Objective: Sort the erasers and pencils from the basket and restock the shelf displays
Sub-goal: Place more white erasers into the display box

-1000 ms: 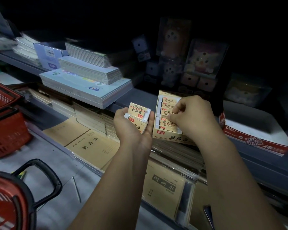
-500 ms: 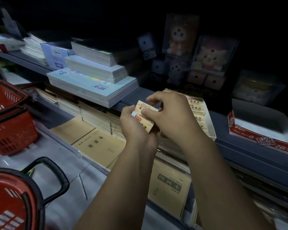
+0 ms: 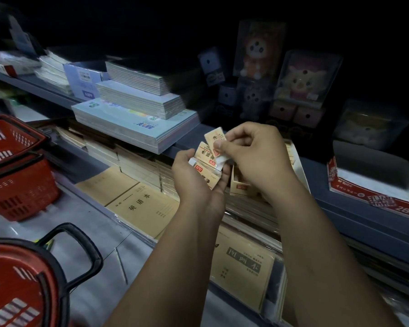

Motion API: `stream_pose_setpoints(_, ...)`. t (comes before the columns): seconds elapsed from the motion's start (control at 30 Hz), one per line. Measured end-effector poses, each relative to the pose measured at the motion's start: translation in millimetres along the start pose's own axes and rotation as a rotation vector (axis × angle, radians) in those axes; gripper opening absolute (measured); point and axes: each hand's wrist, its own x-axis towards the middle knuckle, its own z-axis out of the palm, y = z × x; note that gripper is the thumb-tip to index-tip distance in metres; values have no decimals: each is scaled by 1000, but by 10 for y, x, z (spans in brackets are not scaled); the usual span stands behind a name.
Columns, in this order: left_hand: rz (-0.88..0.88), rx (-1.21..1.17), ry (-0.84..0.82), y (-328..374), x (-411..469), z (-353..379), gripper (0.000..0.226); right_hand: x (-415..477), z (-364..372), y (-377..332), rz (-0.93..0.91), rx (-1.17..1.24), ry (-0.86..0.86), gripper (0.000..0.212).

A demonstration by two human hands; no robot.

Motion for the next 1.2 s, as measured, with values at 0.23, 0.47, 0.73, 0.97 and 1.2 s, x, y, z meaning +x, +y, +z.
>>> stream_pose_setpoints(0.23, -29, -3, 67, -36, 2, -4, 22, -21, -327, 4, 108, 276, 52, 28)
stream_pose_setpoints(0.47, -38, 19, 114, -53, -61, 33, 21, -55, -629, 125, 143, 165, 183, 16)
stream_pose_setpoints(0.73, -33, 17, 118, -58, -89, 31, 20, -140, -798, 251, 37, -48, 270, 20)
stream_pose_setpoints(0.97, -28, 18, 127, -46, -102, 27, 20, -153, -836, 354, 18, -242, 266, 10)
stream_pose_setpoints(1.2, -23, 30, 145, -36, -106, 14, 21, -170, -819, 377, -34, -524, 146, 36)
